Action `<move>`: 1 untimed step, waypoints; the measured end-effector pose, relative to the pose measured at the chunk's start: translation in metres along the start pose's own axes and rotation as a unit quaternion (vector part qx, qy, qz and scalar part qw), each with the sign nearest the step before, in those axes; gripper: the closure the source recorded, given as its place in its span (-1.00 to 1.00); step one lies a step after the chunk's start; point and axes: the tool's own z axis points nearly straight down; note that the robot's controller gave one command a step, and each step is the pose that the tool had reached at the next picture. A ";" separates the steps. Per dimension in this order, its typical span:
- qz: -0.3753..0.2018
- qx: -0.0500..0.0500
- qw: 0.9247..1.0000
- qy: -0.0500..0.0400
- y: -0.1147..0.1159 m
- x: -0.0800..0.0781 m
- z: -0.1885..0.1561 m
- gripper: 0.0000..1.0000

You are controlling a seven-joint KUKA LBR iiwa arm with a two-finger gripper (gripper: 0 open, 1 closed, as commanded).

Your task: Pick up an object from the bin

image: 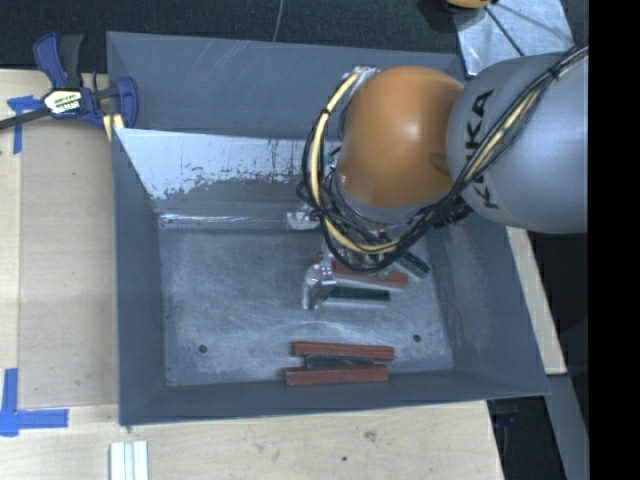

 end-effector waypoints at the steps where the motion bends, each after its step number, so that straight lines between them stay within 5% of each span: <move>1: -0.017 0.000 1.000 0.000 -0.032 -0.016 0.067 -1.00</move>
Offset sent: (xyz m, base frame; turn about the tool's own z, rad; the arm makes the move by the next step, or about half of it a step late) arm 0.0392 -0.0578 -0.0922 -0.1554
